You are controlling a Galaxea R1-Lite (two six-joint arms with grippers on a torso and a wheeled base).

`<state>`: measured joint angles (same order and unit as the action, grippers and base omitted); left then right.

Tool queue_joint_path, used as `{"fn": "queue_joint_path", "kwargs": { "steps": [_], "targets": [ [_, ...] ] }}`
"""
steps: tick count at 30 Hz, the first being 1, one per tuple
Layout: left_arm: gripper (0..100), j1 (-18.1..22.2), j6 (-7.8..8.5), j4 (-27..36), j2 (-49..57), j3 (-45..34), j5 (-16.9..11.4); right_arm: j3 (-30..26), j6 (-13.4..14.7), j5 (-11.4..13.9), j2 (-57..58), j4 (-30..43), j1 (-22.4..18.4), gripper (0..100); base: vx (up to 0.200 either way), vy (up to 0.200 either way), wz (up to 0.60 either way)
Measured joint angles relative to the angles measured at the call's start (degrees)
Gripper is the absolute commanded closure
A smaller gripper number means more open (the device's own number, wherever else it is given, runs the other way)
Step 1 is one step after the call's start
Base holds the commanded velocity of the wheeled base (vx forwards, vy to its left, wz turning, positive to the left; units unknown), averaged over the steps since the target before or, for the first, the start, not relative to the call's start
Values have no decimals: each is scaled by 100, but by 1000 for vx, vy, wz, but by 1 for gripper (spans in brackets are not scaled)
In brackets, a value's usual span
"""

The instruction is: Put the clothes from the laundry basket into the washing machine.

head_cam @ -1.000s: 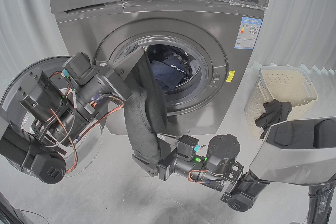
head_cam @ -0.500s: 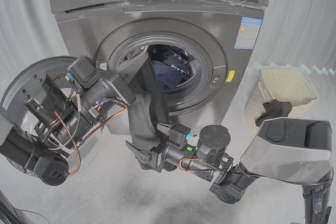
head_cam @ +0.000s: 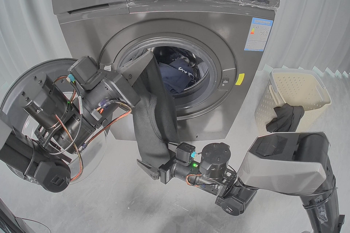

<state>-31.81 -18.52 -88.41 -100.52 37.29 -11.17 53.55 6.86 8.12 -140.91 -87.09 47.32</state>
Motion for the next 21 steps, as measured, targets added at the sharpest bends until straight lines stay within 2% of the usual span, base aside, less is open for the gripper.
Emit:
{"fn": "queue_joint_path", "kwargs": {
  "steps": [14, 15, 21],
  "targets": [
    [100, 0, -17, 0, 6, 2, -7, 221, -9, -65, -333, -118, -4, 0, 0, 0, 0],
    [100, 0, -20, 2, 6, 2, -7, 218, -13, -76, -344, -121, 0, 100, 0, 0, 0],
    [100, 15, -20, 0, 4, 2, -10, 199, -27, -115, -369, -121, 22, 100, 0, 0, 0]
  ]
}}
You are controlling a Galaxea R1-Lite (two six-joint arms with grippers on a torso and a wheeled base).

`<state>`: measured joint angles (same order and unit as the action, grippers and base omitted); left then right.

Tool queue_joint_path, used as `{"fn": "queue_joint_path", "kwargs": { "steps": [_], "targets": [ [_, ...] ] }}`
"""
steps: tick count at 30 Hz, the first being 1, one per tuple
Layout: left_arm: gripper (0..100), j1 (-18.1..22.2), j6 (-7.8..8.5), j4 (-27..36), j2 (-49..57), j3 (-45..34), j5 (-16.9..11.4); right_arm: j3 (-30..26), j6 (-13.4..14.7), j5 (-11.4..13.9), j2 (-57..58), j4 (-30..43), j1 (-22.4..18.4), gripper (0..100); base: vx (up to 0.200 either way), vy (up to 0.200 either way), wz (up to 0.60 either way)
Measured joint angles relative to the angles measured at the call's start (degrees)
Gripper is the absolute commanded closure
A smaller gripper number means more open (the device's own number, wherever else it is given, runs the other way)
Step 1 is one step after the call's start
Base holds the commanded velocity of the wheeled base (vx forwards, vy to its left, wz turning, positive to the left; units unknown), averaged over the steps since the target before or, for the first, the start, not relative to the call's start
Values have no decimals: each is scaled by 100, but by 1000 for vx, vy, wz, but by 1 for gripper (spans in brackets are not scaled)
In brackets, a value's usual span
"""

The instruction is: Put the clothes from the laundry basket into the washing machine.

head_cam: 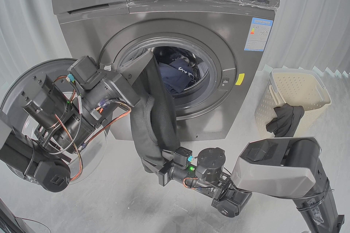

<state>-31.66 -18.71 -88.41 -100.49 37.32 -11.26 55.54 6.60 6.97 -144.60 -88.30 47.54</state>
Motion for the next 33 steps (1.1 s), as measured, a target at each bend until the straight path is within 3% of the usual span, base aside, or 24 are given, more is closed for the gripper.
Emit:
{"fn": "queue_joint_path", "kwargs": {
  "steps": [9, 15, 23, 33],
  "targets": [
    [100, 18, -2, 2, -21, -13, 0, -260, 7, -6, 295, -2, -13, 100, 0, 0, 0],
    [100, 88, -11, 0, -41, -22, -1, -1006, -2, -161, 863, 35, -102, 100, 0, 0, 0],
    [100, 269, -15, 5, -50, -49, 0, -2135, 5, -482, 2041, 115, -833, 100, 0, 0, 0],
    [100, 818, -6, 0, -4, -258, -45, -2511, 143, -578, 3072, 27, -1519, 100, 0, 0, 0]
  ]
}}
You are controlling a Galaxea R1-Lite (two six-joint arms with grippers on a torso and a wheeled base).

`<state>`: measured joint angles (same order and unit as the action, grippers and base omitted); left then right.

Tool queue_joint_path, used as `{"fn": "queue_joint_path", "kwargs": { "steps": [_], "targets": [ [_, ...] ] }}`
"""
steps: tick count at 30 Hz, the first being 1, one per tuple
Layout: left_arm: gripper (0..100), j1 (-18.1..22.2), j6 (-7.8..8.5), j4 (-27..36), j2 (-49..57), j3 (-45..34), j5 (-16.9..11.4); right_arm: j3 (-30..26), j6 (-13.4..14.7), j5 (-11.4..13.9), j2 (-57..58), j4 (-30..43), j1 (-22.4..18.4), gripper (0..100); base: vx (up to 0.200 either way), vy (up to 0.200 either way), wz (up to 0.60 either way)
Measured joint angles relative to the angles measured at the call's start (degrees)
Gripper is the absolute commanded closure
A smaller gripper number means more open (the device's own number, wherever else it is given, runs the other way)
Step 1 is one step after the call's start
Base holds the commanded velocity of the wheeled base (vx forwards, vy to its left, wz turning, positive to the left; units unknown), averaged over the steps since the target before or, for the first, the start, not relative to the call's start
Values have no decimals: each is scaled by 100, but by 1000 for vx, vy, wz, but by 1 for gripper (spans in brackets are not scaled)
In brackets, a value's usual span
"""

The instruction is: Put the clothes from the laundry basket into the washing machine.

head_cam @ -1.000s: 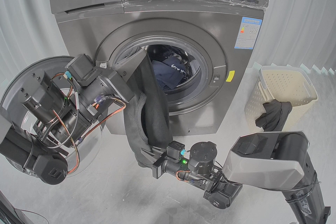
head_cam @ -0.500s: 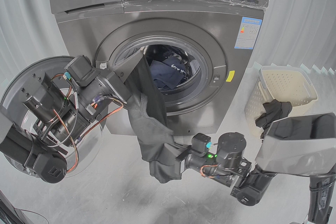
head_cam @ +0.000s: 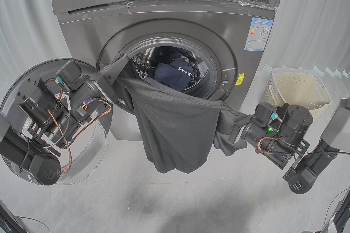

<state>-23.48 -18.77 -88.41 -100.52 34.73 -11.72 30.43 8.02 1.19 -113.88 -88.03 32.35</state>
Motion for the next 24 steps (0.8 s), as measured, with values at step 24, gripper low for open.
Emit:
{"fn": "queue_joint_path", "kwargs": {
  "steps": [24],
  "targets": [
    [100, 110, 41, -17, 238, -347, -33, 956, 0, -171, 840, -2, -204, 100, 0, 0, 0]
  ]
}}
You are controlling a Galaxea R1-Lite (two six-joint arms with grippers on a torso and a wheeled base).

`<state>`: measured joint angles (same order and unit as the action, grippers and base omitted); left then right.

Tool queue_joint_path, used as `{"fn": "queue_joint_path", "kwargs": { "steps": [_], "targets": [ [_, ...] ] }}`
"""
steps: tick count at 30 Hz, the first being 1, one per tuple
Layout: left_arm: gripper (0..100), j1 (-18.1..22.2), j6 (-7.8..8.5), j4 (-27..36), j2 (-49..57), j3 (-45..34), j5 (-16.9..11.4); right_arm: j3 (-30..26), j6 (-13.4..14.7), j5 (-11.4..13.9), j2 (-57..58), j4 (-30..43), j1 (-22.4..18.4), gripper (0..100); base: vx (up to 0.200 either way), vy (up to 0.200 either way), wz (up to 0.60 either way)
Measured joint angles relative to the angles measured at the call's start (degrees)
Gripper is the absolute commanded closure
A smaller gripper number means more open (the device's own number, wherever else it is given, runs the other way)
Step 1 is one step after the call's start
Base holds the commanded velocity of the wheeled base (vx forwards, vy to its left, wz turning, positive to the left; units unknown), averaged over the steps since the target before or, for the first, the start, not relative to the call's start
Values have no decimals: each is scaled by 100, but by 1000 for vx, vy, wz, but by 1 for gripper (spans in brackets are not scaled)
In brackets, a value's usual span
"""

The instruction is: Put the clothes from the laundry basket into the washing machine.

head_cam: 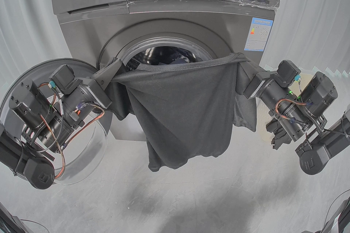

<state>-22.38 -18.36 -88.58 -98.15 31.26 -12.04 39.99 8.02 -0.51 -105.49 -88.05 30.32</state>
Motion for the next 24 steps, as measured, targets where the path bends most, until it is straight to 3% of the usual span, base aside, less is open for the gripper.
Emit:
{"fn": "queue_joint_path", "kwargs": {
  "steps": [16, 24],
  "targets": [
    [100, -16, 9, 6, 49, 107, -49, 262, 5, -27, 105, 0, 33, 100, 0, 0, 0],
    [100, -363, 85, 9, -4, 29, 11, 152, 93, -194, 99, 0, 229, 100, 0, 0, 0]
  ]
}}
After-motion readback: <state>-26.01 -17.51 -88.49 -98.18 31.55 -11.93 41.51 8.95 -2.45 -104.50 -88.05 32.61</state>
